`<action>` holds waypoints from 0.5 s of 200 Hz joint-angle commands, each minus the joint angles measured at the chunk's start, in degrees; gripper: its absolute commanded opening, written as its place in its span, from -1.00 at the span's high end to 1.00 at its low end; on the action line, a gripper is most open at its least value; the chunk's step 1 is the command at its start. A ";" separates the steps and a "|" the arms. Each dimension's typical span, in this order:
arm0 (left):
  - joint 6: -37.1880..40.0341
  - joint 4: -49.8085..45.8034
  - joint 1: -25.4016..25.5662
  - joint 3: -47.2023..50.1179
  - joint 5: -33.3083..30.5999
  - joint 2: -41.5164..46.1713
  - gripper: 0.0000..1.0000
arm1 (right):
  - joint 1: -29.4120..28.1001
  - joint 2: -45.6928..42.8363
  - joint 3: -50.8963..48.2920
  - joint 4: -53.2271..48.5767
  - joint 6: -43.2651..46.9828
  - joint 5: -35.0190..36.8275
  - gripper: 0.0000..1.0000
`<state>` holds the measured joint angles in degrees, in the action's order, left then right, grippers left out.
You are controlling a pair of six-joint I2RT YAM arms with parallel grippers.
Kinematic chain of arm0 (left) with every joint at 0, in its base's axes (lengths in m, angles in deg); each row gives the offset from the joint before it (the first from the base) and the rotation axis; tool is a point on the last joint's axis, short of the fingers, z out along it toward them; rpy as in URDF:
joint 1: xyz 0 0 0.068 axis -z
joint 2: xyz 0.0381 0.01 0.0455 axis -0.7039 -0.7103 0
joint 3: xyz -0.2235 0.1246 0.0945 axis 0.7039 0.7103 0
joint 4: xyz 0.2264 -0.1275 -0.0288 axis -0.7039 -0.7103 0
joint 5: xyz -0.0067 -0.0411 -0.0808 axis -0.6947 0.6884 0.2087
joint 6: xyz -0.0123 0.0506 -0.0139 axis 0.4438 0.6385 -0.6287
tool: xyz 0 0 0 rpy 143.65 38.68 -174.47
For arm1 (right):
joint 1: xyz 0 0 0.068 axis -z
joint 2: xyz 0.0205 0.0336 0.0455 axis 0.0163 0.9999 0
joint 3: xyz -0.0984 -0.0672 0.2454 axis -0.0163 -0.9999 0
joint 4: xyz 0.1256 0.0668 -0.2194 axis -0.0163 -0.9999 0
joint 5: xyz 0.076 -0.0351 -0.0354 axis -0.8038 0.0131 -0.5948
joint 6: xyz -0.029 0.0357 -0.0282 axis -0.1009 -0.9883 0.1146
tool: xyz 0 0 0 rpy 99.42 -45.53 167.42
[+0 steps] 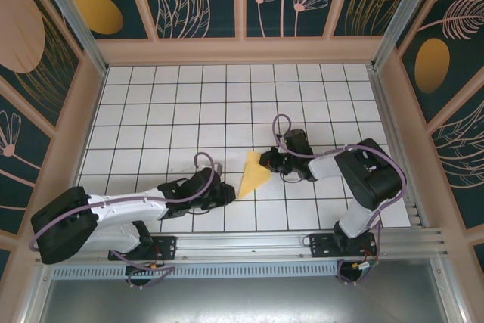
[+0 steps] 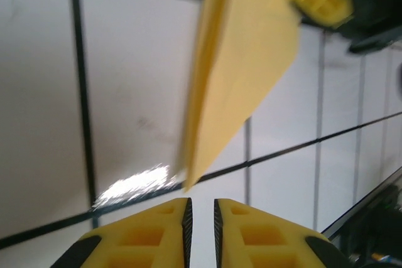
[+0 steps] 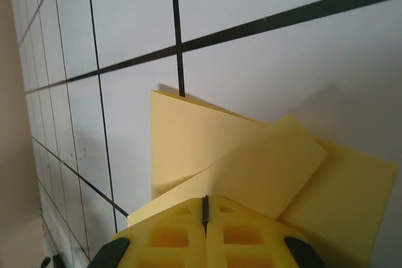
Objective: Fold a paper plane with a square sheet of paper (pick it up from the middle)
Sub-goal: Fourth fold the wing at the center of the table.
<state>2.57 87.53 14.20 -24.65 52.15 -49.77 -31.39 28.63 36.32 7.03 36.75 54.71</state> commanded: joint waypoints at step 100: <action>4.28 2.03 -0.94 -15.91 -3.05 -27.12 0.79 | -0.57 -2.27 0.53 -6.71 0.15 2.92 0.90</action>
<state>7.27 91.70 13.50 -41.22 49.17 -74.86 -31.70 27.52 35.66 6.84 34.36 56.44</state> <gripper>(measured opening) 0.112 0.051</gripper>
